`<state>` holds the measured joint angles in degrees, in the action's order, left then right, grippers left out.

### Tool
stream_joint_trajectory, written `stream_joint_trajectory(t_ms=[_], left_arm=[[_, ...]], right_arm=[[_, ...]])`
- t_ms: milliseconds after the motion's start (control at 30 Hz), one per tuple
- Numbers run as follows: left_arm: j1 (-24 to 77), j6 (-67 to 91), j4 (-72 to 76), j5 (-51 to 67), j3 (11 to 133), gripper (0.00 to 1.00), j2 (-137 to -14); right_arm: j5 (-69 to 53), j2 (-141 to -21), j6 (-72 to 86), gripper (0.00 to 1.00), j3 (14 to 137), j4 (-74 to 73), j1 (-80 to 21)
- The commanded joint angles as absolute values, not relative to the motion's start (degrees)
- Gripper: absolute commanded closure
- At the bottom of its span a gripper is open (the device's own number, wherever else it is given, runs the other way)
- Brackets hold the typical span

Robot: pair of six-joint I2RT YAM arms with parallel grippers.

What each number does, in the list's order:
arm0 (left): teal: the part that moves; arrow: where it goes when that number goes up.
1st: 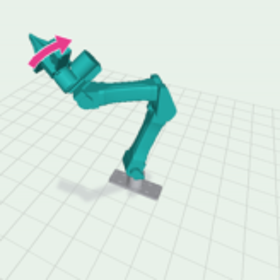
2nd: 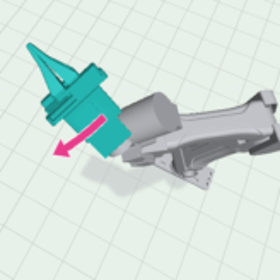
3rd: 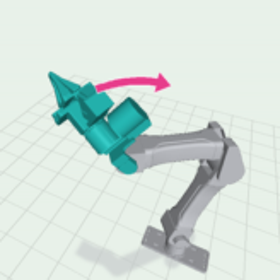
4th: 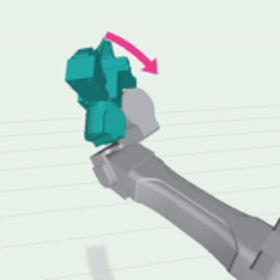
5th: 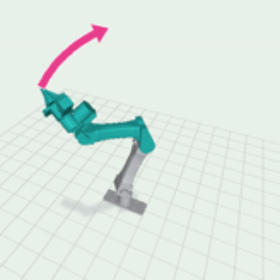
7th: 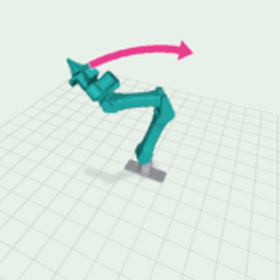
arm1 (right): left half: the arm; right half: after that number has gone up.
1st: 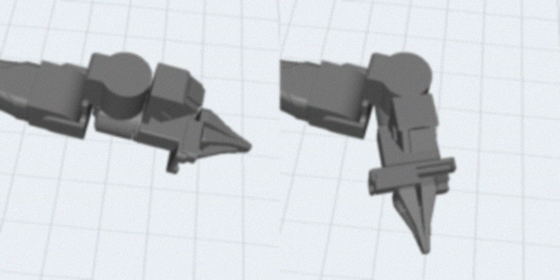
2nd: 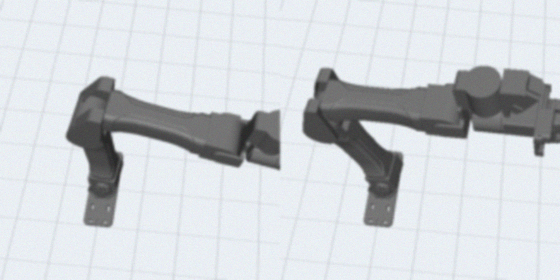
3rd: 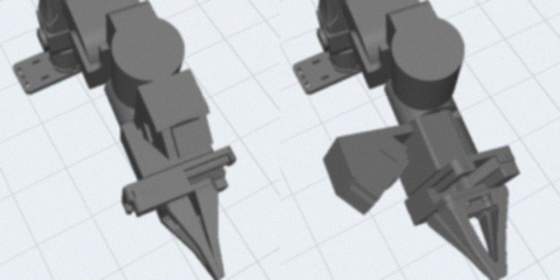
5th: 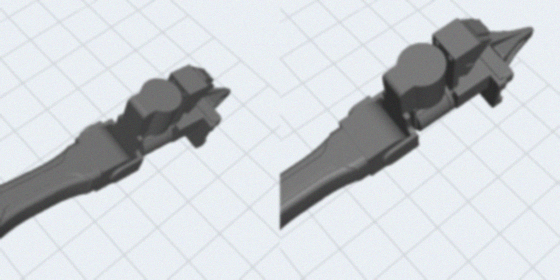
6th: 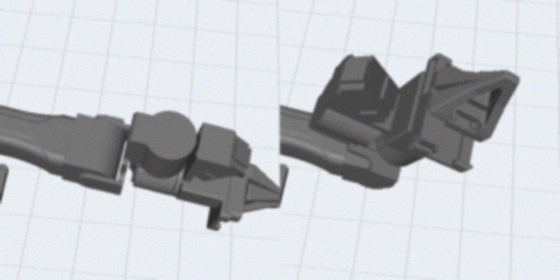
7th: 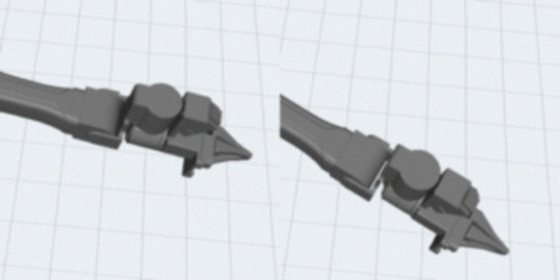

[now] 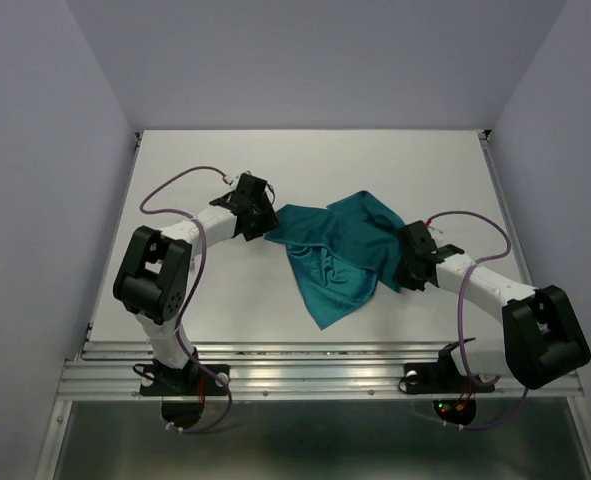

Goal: Fold the napkin into a case and place the utensils inside
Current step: Pick up the crumpled napkin from the corner of the board.

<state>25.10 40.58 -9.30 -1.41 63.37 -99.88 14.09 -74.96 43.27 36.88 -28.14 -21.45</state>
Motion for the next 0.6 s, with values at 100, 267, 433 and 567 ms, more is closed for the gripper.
stream_joint_trajectory(t_ms=[100, 267, 433, 567], left_arm=[[27.60, 45.35, -12.21, -9.93, 66.18, 0.39, -104.76], [28.30, 45.79, -13.00, -12.57, 67.41, 0.39, -107.57], [29.53, 45.27, -14.76, -13.97, 70.22, 0.44, -111.17], [30.23, 45.35, -14.85, -13.71, 71.10, 0.52, -112.41]], right_arm=[[13.45, -75.76, 42.54, 0.99, 36.91, -25.84, -21.80], [13.54, -75.59, 42.54, 0.99, 37.00, -25.75, -21.80], [13.36, -76.37, 42.45, 0.99, 37.26, -25.75, -21.80], [13.36, -76.38, 42.36, 0.99, 37.53, -25.58, -21.80]])
